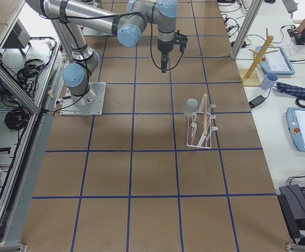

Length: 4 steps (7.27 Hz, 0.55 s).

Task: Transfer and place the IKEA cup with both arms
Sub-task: 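Move the right gripper to the white cup in the wire rack, then close the right gripper on the white cup inside the rack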

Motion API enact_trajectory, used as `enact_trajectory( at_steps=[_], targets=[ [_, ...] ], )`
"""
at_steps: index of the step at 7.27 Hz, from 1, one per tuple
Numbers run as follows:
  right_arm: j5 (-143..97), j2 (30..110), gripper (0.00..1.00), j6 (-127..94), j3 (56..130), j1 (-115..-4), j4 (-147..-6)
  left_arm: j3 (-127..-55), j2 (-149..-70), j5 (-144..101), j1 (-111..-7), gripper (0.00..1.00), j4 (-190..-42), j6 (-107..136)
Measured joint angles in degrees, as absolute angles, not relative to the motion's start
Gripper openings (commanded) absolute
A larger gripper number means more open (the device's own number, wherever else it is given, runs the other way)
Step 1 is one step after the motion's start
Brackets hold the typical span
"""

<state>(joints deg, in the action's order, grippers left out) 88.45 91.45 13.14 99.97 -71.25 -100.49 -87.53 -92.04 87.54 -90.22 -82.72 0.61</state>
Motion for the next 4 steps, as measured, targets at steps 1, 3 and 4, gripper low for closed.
enact_trajectory(
  at_steps=[1,3,4],
  targets=[
    [88.6,89.3,1.00,15.8,99.8,-70.0,-103.7,-87.6,-92.0,87.5,-90.2,1.00,-82.6,0.6],
    [88.6,85.4,1.00,20.9,99.6,-67.5,-109.1,-87.7,-92.0,87.5,-90.2,1.00,-82.3,0.6],
    [88.6,83.5,1.00,23.7,99.0,-66.1,-110.9,-87.7,-92.1,87.5,-90.2,1.00,-82.2,0.6]
  ],
)
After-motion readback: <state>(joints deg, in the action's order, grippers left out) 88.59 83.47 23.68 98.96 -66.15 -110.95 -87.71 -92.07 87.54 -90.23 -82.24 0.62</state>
